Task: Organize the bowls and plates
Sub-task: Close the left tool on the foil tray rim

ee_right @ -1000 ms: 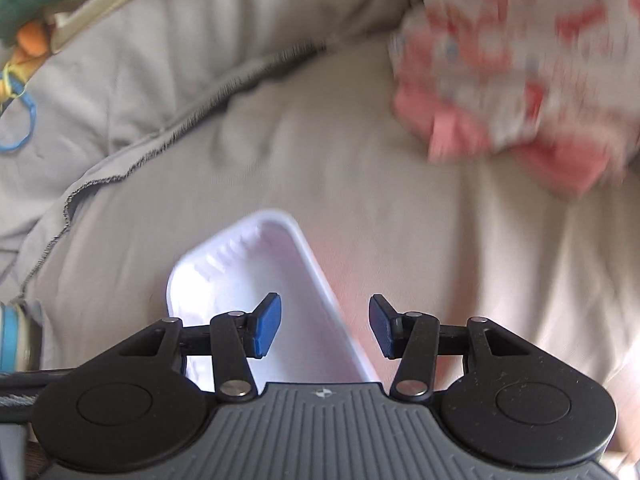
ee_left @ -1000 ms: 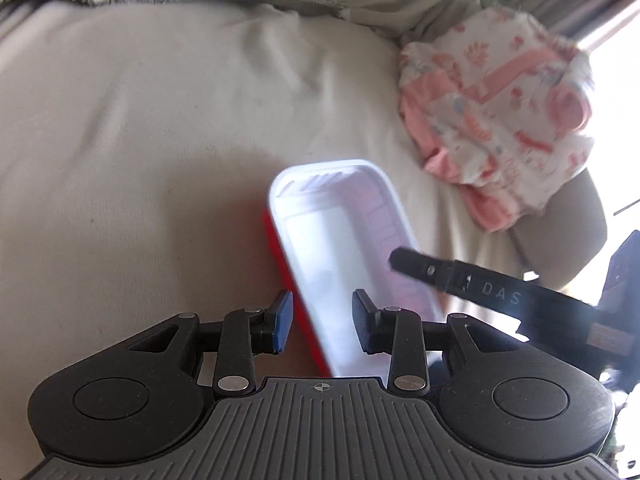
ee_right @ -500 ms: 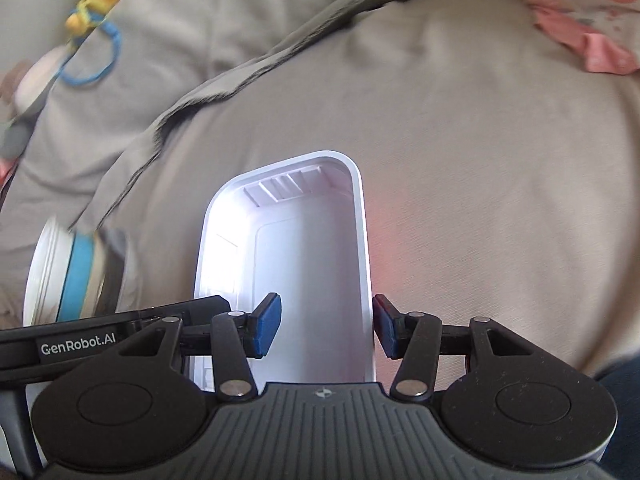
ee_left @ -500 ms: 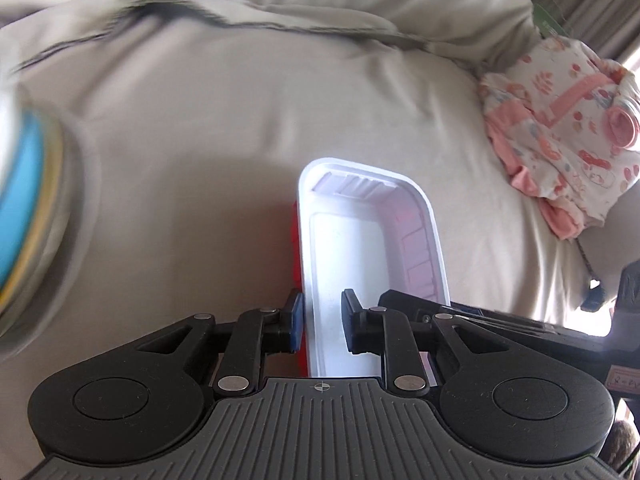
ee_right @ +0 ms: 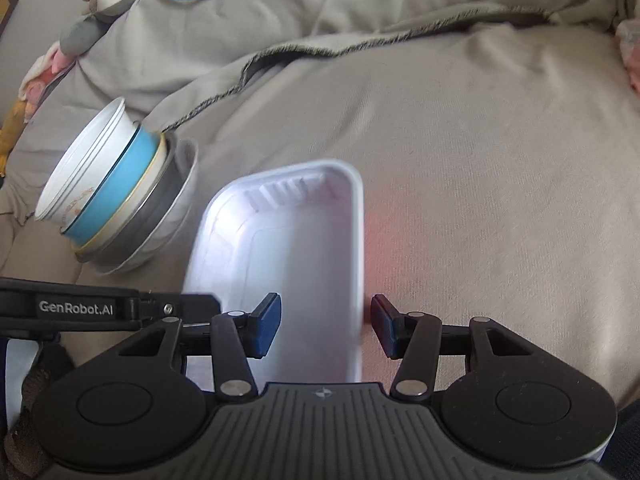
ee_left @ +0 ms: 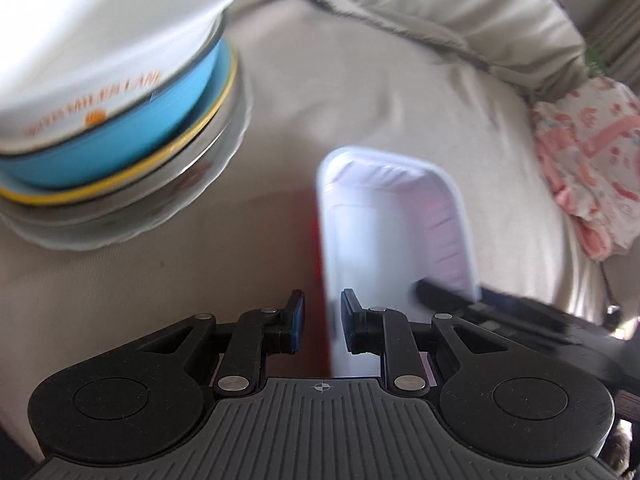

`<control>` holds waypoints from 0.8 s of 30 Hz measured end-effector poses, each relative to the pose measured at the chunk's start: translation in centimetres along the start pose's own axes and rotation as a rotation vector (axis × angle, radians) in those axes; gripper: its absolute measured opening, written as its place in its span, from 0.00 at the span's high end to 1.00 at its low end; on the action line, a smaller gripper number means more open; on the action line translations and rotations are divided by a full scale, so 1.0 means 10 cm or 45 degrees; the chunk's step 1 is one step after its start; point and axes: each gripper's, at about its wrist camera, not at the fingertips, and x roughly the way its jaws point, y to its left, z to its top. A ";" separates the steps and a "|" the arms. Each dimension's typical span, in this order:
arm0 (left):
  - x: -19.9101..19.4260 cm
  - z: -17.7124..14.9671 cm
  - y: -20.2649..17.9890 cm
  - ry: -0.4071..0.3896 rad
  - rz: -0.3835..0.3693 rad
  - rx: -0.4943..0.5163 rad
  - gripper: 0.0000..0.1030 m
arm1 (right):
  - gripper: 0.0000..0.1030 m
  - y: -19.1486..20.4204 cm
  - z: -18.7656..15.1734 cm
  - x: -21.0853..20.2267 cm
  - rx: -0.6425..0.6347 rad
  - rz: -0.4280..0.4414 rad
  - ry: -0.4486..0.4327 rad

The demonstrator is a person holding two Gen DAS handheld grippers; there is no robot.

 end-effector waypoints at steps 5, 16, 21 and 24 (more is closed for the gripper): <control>0.04 -0.01 0.02 -0.003 0.002 -0.017 0.79 | 0.52 -0.17 0.02 0.01 0.035 -0.021 -0.058; 0.02 -0.17 -0.07 -0.108 0.024 0.061 0.79 | 0.52 -0.08 -0.05 0.03 -0.007 0.042 -0.065; 0.02 -0.16 -0.05 -0.104 0.006 0.047 0.79 | 0.52 -0.05 -0.06 0.03 -0.018 0.036 -0.069; 0.01 -0.18 -0.05 -0.115 0.004 0.053 0.79 | 0.52 -0.04 -0.07 0.02 -0.023 0.038 -0.068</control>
